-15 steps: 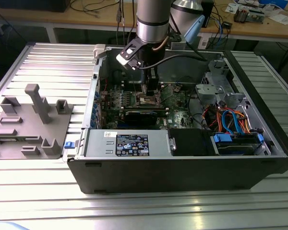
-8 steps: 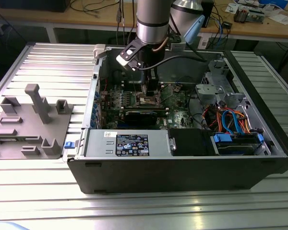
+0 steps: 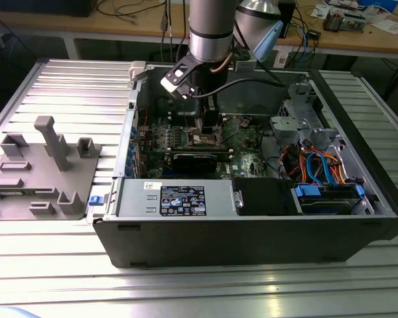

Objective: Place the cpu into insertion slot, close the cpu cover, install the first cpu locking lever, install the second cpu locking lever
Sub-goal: 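Place the cpu into insertion slot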

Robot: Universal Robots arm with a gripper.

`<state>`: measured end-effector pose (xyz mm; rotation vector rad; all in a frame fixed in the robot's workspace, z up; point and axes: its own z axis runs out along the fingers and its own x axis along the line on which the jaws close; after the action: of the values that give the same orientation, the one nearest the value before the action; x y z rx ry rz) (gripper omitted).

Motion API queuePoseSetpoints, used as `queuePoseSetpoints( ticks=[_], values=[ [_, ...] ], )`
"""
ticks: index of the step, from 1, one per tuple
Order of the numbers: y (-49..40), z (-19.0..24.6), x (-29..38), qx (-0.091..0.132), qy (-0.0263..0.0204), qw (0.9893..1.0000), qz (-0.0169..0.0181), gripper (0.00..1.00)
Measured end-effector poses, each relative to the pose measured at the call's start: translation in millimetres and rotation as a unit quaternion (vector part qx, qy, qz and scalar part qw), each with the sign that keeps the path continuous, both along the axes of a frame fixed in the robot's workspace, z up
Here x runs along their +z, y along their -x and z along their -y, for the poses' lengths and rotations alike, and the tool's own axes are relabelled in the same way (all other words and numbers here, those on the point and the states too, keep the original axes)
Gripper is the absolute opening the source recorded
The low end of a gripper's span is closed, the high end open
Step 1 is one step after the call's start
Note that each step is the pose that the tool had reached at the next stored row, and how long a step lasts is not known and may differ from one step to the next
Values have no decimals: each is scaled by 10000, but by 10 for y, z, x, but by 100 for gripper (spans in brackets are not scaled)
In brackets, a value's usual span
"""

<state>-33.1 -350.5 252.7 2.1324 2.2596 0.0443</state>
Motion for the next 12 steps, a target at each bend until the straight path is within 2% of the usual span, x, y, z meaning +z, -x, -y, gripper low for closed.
queuePoseSetpoints(
  ticks=[12],
  values=[
    [9,0,-53,0,0,10000,0,54]
  ],
)
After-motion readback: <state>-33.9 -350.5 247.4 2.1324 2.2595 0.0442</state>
